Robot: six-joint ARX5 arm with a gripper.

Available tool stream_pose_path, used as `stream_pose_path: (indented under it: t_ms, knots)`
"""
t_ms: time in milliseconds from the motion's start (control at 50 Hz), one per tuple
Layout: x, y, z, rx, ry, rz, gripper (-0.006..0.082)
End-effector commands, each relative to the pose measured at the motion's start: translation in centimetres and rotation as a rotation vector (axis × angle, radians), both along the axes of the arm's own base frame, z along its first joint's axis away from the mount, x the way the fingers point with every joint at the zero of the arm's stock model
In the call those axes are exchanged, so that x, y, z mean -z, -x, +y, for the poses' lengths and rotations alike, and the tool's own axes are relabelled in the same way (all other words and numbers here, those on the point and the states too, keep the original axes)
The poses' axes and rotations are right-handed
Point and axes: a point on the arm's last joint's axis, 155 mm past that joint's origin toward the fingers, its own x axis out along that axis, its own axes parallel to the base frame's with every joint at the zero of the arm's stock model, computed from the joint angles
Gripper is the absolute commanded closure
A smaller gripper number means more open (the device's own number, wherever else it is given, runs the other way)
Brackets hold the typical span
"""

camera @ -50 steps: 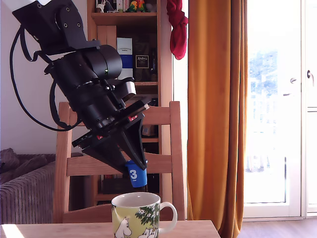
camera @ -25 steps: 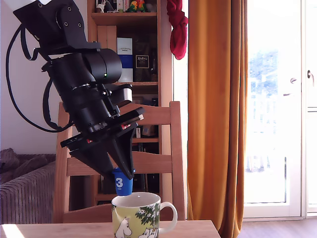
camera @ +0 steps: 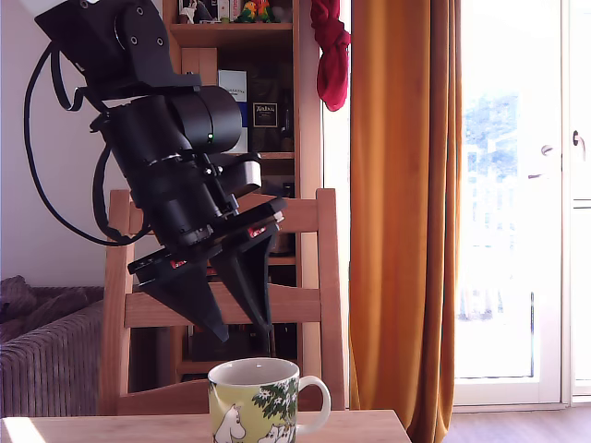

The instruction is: Pick the blue coffee capsule and place it inside the green coffee cup

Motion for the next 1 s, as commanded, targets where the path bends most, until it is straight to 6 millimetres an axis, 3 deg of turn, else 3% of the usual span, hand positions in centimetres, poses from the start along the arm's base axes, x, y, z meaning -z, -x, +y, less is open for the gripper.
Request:
stream_pose_path:
  t_ms: [0,40,160,660,980]
  knots:
    - [-0.2,-0.6,0.5,-0.018,0.003,-0.005,0.0736]
    - [-0.5,-0.8,0.7,-0.018,0.006,-0.015,0.0799]
    - [-1.8,-1.7,2.0,-0.036,-0.01,-0.059,0.0781]
    - [-6.6,-6.1,12.2,-0.263,-0.12,-0.208,0.0781]
    - [-8.3,-6.9,18.3,-0.408,-0.103,-0.292,0.0781]
